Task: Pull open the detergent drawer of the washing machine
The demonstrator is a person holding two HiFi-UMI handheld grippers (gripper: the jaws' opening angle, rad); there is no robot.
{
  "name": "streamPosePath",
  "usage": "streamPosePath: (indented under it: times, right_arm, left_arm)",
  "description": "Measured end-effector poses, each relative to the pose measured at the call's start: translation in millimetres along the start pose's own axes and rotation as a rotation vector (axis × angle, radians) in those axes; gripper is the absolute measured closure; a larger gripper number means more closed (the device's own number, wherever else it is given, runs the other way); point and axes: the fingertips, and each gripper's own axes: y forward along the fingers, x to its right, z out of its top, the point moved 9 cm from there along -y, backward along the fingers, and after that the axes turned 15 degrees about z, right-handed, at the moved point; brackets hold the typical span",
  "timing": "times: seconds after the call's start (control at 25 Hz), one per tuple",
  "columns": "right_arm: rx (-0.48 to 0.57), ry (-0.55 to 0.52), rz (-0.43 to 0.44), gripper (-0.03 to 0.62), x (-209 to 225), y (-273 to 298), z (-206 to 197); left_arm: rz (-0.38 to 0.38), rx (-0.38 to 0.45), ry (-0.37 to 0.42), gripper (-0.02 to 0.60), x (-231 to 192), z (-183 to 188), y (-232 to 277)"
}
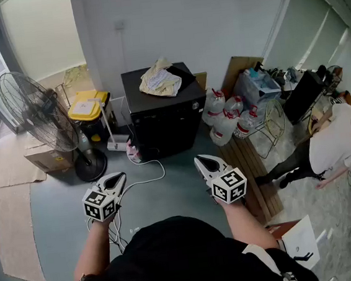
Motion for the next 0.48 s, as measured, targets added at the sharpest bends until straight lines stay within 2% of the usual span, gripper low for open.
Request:
streamPosePath:
  times: [0.48]
  right_arm:
    - [-0.006, 0.012, -0.008, 0.594, -3.4, 33.0, 1.2]
  left_arm:
    - [-0.001, -0.009, -0.018, 0.569, -30.3, -3.5, 1.3]
